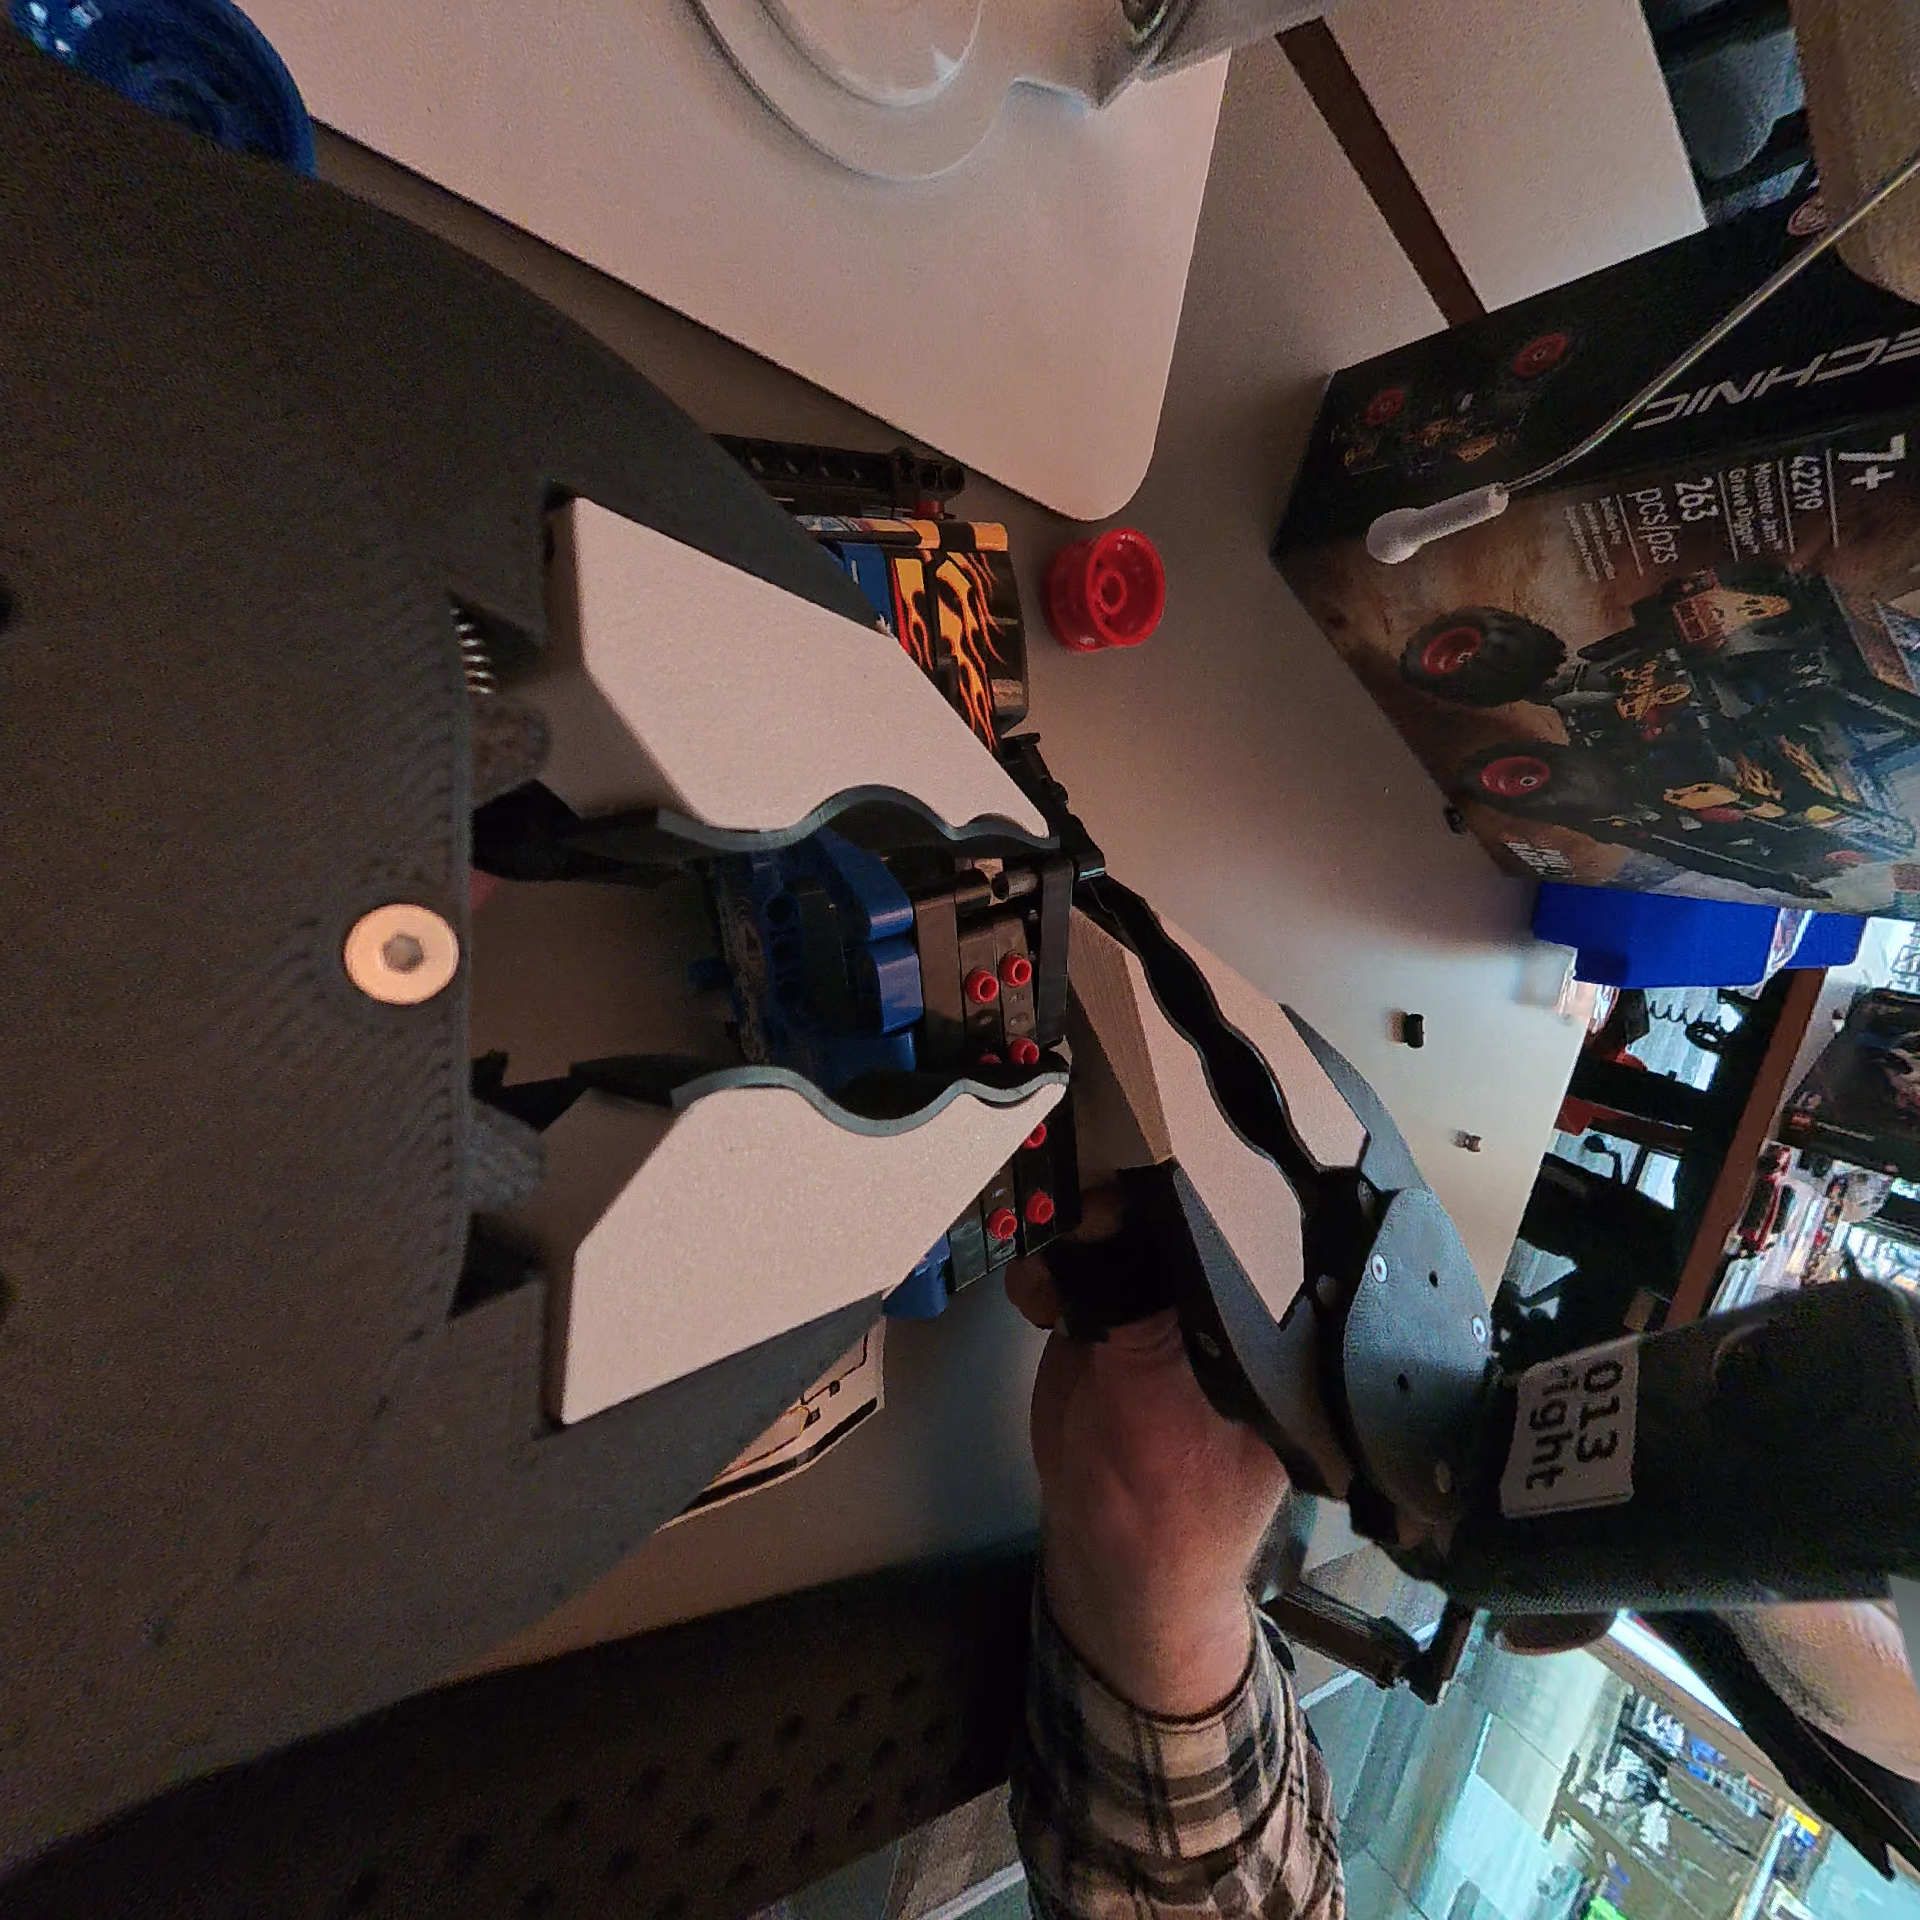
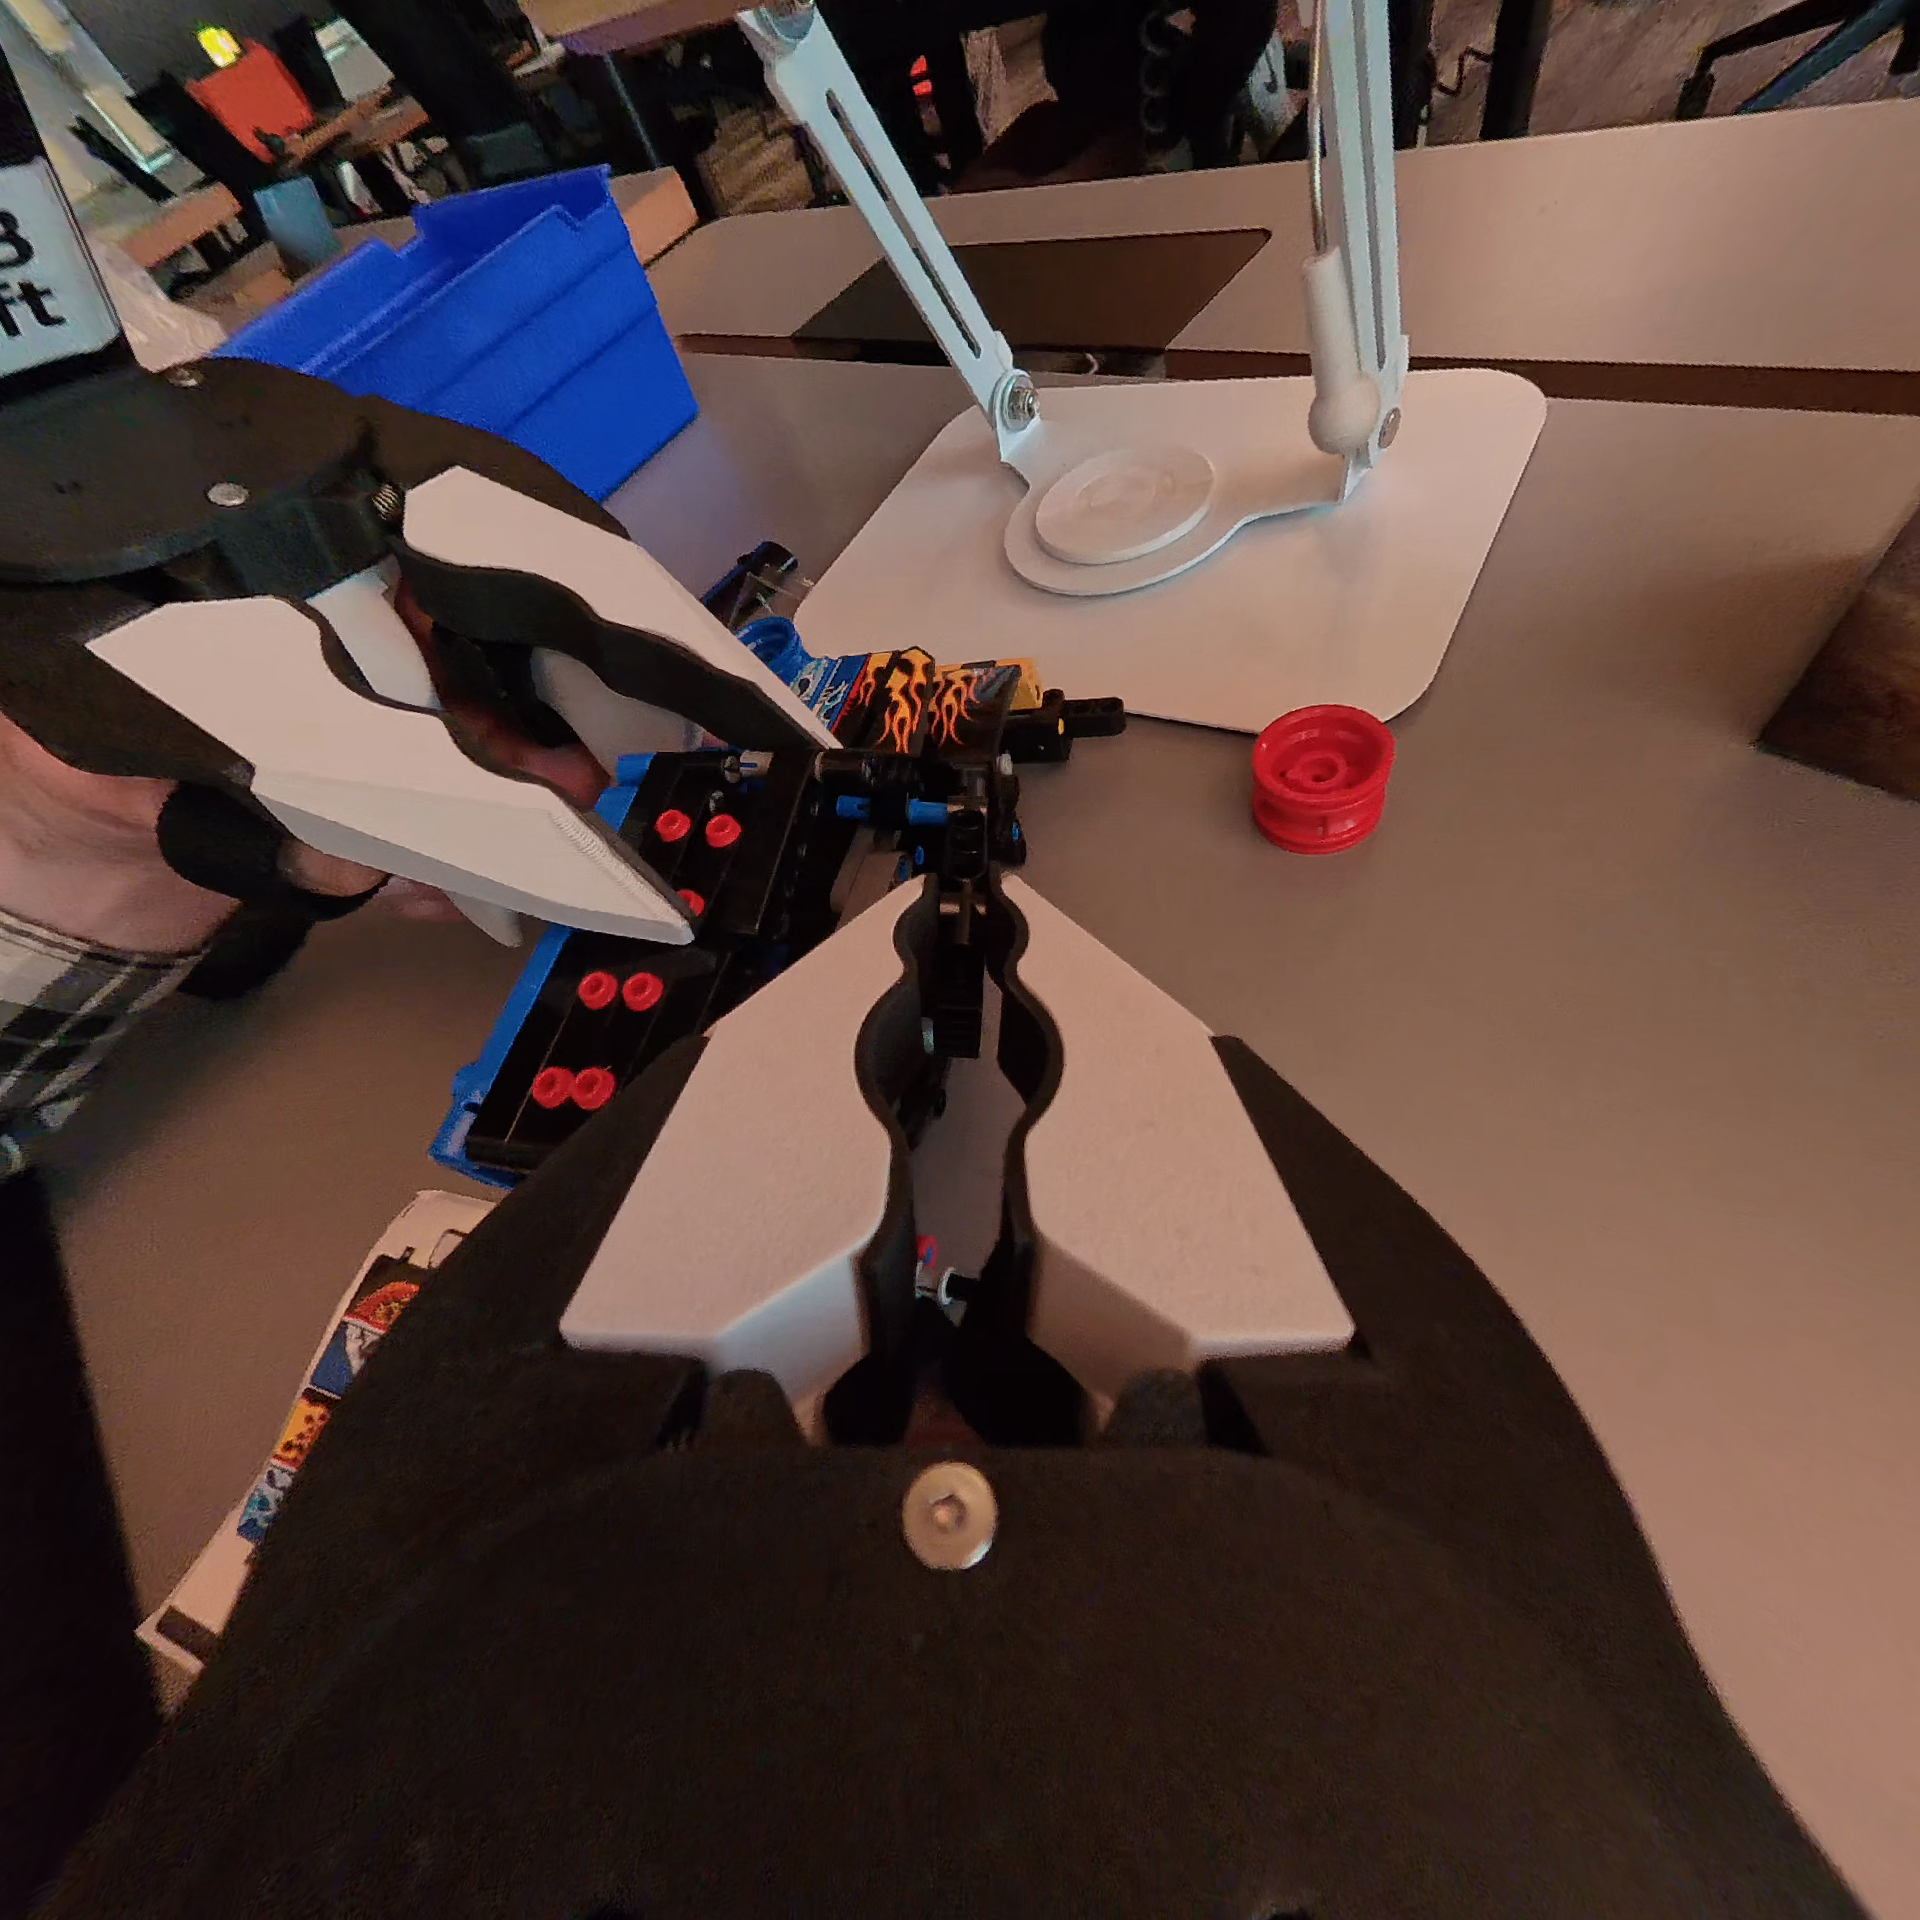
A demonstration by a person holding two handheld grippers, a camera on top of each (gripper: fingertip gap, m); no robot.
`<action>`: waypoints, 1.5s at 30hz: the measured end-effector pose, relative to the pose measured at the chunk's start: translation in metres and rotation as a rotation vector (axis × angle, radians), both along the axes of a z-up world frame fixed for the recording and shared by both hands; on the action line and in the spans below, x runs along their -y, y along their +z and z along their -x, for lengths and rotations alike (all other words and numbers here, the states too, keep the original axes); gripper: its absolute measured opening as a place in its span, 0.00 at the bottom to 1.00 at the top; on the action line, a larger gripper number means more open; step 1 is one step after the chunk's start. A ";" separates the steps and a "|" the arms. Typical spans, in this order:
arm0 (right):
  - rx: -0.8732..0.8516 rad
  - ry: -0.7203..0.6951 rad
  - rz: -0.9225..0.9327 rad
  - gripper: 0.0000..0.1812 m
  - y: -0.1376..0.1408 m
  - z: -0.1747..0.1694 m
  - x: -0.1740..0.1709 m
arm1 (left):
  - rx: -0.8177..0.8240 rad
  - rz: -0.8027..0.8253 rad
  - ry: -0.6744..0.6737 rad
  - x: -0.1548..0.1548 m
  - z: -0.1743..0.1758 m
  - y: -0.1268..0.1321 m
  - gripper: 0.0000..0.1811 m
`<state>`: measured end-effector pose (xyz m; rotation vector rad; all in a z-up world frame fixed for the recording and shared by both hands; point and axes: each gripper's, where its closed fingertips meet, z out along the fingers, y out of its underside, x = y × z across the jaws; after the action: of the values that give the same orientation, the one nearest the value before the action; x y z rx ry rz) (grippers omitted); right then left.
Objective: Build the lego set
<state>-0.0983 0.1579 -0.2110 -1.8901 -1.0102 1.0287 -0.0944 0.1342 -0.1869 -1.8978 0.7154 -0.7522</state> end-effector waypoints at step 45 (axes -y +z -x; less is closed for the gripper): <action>0.076 -0.014 -0.057 0.04 0.003 0.002 -0.002 | 0.035 -0.076 0.004 -0.004 0.000 0.002 0.21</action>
<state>-0.1003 0.1601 -0.2084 -1.8992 -1.0576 0.9169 -0.0940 0.1377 -0.1850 -1.8128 0.7081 -0.7435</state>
